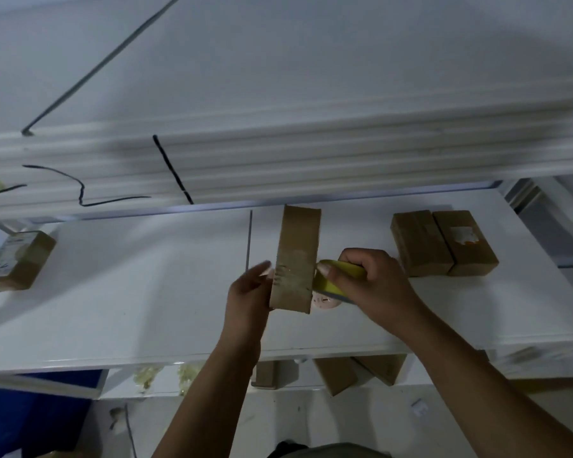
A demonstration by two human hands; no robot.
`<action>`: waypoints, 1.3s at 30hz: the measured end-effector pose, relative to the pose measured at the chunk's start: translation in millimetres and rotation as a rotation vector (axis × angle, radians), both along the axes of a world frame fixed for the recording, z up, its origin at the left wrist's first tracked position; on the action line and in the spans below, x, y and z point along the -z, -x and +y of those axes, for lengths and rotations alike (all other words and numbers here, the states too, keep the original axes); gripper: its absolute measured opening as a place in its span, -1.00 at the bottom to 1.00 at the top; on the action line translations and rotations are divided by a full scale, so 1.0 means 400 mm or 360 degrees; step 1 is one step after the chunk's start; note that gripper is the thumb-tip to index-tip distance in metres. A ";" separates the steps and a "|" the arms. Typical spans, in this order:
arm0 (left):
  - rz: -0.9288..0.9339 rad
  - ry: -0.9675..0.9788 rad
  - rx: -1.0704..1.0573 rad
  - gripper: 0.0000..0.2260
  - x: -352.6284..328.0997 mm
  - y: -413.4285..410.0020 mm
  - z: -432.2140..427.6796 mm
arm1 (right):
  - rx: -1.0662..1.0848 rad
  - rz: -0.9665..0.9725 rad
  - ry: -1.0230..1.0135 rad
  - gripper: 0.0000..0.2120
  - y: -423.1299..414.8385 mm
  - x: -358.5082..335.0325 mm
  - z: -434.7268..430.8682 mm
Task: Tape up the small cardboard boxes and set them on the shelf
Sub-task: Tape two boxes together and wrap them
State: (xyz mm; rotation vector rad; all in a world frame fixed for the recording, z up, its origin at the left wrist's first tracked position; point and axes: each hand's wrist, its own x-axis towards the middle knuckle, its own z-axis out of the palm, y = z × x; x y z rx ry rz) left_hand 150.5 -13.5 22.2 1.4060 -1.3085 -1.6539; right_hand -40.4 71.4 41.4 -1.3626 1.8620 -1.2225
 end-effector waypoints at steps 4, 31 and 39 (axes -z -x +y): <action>0.0043 0.0153 0.0463 -0.41 -0.041 -0.020 0.010 | -0.0004 0.0360 -0.0041 -0.65 -0.033 -0.025 0.002; 0.0947 -0.0502 0.0011 -0.62 -0.052 -0.060 0.011 | -0.0105 0.0015 -0.0106 -0.58 -0.006 -0.021 0.034; 0.0005 0.0195 0.0040 -0.55 -0.012 -0.051 0.026 | -0.0164 0.0031 -0.0025 -0.49 -0.059 -0.030 0.031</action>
